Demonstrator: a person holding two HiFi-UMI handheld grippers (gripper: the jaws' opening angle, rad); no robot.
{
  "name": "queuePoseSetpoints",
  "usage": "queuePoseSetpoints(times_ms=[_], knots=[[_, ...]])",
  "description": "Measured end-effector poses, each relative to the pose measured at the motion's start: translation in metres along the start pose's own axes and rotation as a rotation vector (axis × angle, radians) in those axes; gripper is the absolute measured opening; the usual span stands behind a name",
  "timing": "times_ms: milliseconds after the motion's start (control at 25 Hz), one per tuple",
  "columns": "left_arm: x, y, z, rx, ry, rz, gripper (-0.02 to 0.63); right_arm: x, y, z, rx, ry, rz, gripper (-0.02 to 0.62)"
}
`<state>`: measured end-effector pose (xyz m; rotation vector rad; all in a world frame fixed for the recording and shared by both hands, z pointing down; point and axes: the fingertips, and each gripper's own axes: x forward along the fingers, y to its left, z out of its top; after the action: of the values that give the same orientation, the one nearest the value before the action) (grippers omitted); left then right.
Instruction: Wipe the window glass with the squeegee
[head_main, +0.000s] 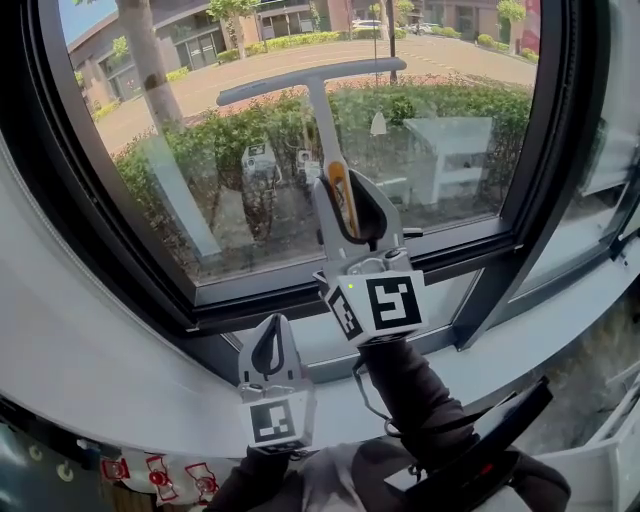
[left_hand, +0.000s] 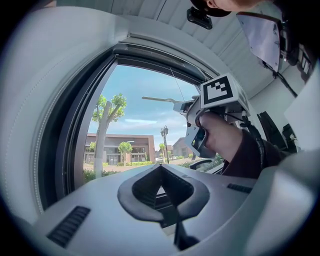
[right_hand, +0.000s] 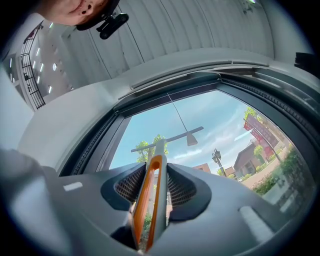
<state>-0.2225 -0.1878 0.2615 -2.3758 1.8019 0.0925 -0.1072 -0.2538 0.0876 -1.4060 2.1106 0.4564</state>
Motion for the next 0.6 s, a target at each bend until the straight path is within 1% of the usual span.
queuePoseSetpoints(times_ms=[320,600], knots=[[0.003,0.004,0.001,0.0,-0.002,0.004,0.002,0.005,-0.002,-0.006,0.018,-0.009,0.025,0.127],[0.007,0.003,-0.006,0.0,0.008,-0.005,0.002,0.0,-0.004,-0.015,0.035,0.002,0.043,0.127]])
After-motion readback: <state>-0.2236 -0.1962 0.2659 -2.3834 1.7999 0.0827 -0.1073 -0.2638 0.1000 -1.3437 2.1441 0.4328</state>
